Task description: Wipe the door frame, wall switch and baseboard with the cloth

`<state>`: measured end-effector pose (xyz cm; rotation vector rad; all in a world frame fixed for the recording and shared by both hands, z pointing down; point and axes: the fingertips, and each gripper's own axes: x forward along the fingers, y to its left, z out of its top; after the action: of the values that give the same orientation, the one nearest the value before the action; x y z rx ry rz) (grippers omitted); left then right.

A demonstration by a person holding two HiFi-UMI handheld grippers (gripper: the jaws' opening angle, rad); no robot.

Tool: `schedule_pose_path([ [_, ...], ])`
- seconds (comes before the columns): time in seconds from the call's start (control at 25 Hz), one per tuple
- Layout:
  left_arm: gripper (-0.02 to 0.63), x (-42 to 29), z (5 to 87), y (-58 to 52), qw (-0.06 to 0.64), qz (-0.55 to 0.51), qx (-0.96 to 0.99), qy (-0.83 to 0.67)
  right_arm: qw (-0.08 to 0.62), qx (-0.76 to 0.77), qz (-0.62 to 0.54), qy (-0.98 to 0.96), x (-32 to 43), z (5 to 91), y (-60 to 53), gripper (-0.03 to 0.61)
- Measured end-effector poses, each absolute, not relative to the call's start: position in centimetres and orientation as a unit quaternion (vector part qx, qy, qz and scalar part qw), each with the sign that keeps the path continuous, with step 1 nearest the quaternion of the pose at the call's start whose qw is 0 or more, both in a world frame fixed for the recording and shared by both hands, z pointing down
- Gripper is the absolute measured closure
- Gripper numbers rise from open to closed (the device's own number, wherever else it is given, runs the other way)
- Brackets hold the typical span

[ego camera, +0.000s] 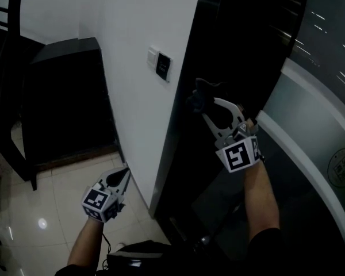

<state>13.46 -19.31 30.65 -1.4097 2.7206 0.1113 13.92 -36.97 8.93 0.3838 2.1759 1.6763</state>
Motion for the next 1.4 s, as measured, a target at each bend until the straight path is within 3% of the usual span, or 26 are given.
schedule_pose_path([
  [1.4,0.612,12.9,35.0,-17.1,-0.03,0.027,-0.486,0.873,0.042,0.18,0.549,0.815,14.3,27.9,-36.7,0.492],
])
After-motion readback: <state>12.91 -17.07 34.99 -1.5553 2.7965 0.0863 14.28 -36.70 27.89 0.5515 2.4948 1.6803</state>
